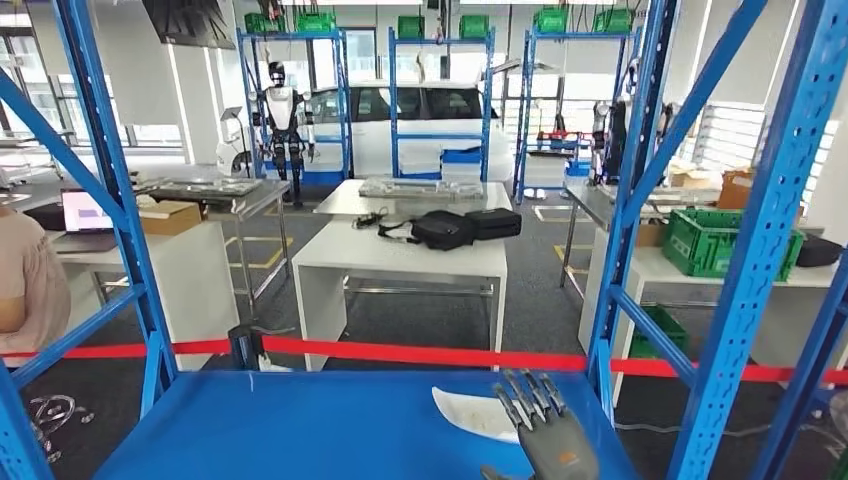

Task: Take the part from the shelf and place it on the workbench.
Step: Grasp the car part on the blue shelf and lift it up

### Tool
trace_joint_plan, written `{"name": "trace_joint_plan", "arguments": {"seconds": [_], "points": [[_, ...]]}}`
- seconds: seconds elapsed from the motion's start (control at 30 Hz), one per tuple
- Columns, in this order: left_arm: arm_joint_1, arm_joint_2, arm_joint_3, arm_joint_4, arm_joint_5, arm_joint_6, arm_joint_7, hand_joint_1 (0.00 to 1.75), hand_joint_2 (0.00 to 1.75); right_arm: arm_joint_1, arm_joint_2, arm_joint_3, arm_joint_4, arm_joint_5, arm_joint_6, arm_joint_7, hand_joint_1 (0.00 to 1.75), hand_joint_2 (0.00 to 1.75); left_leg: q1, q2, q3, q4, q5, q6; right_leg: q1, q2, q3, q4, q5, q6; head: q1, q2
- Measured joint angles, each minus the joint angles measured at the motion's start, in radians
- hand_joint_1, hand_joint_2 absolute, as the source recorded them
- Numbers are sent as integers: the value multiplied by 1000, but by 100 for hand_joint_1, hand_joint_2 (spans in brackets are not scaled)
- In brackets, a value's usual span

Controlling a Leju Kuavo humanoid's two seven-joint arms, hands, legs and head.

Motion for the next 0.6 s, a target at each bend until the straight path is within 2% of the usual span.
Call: {"name": "trace_joint_plan", "arguments": {"seconds": [0.1,0.13,0.17,0.2,0.23,0.27,0.3,0.37,0.47,0.5,0.53,0.6], "points": [[-1,1,4,0,0,2,0,0,0,2,0,0,0,0,-1,-1,0,0,1,0,14,0,-16,7,-5,-1,-120,175,-59,13,2,0],[1,0,4,0,0,2,0,0,0,5,0,0,0,0,-1,-1,0,0,1,-1,20,0,-23,6,-6,-1,-149,200,-58,15,3,0],[2,0,4,0,0,2,0,0,0,6,0,0,0,0,-1,-1,0,0,1,-1,27,1,-30,4,-7,-1,-161,190,-36,16,3,0],[2,0,4,0,0,2,0,0,0,7,0,0,0,0,-1,-1,0,0,2,-1,36,2,-38,2,-7,-1,-154,144,6,14,4,0],[2,0,5,0,0,3,0,0,0,7,0,0,0,-1,-1,-1,0,0,2,-1,47,3,-47,-2,-7,-2,-135,75,57,12,4,0],[1,0,5,0,0,3,0,0,0,7,0,0,1,-1,-1,-2,0,0,2,-1,56,4,-55,-6,-5,-2,-115,15,87,9,4,0],[0,0,5,0,0,3,0,0,0,7,0,0,1,-1,-1,-2,0,0,2,-1,62,4,-63,-12,-2,-3,-99,-29,96,4,4,0],[-1,0,5,0,0,3,0,0,0,8,0,0,2,-1,-1,-3,0,0,0,-1,66,7,-72,-26,4,-3,-85,-58,86,-8,3,0],[0,0,6,0,0,3,0,0,0,7,2,0,1,-2,-2,-4,0,0,1,1,71,35,-84,-44,0,-3,-60,-68,93,-32,0,1],[-2,1,6,0,0,3,0,0,0,4,3,0,1,-2,-2,-4,0,0,2,1,53,70,-96,-49,-1,-3,-51,-70,90,-38,-1,2],[-3,1,6,0,0,3,0,0,0,2,4,0,1,-2,-1,-4,0,0,3,2,21,122,-113,-53,-2,-2,-45,-71,86,-43,-2,2],[-3,0,6,0,0,3,0,0,0,2,6,0,1,-2,1,-5,0,0,4,2,-62,245,-155,-59,-1,-2,-35,-71,74,-47,-3,2]]}}
